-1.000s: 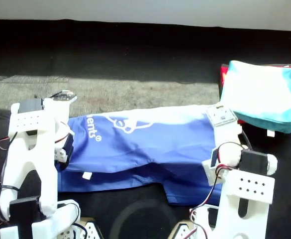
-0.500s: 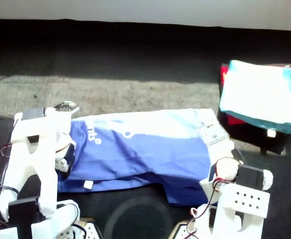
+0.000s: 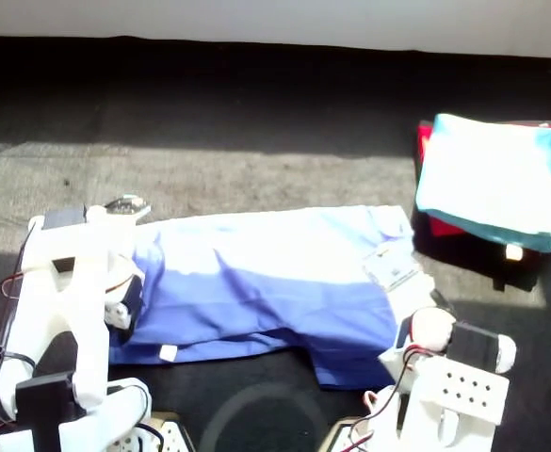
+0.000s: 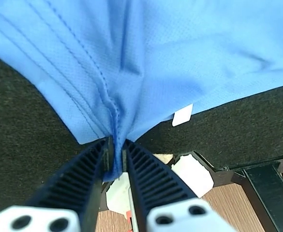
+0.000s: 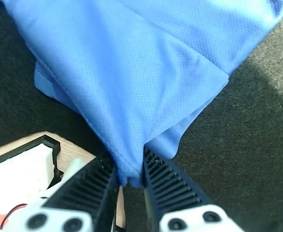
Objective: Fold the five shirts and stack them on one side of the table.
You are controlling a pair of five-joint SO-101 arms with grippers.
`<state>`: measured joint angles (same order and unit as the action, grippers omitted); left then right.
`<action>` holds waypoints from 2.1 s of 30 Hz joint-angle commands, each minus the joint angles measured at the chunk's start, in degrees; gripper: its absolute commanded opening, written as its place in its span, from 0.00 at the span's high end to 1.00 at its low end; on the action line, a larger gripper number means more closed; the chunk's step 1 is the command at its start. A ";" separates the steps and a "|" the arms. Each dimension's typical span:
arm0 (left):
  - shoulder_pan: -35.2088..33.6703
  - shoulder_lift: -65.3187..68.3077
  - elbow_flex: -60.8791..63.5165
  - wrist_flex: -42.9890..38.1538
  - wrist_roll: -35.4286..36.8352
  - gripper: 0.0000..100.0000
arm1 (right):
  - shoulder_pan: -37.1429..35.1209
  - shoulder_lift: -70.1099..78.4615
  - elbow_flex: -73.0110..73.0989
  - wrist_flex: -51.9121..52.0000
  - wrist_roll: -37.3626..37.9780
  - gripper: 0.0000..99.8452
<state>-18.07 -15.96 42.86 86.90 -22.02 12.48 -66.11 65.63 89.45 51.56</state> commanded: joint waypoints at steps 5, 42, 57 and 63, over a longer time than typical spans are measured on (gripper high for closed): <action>-0.75 -7.08 -0.31 1.23 -0.35 0.99 | 3.47 -5.05 -1.10 5.32 7.74 0.99; -1.71 -8.75 -21.76 4.48 0.00 0.92 | 1.01 -9.36 -21.93 11.30 5.98 0.81; -0.04 20.26 -28.09 -11.96 6.86 0.99 | -19.65 26.07 -26.15 -16.04 -20.92 0.99; -2.07 31.52 -37.76 -13.27 6.86 0.99 | -23.52 48.57 -29.49 -28.44 -22.95 0.99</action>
<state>-18.68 11.47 10.59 74.86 -15.60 -10.02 -27.52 39.69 66.24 29.93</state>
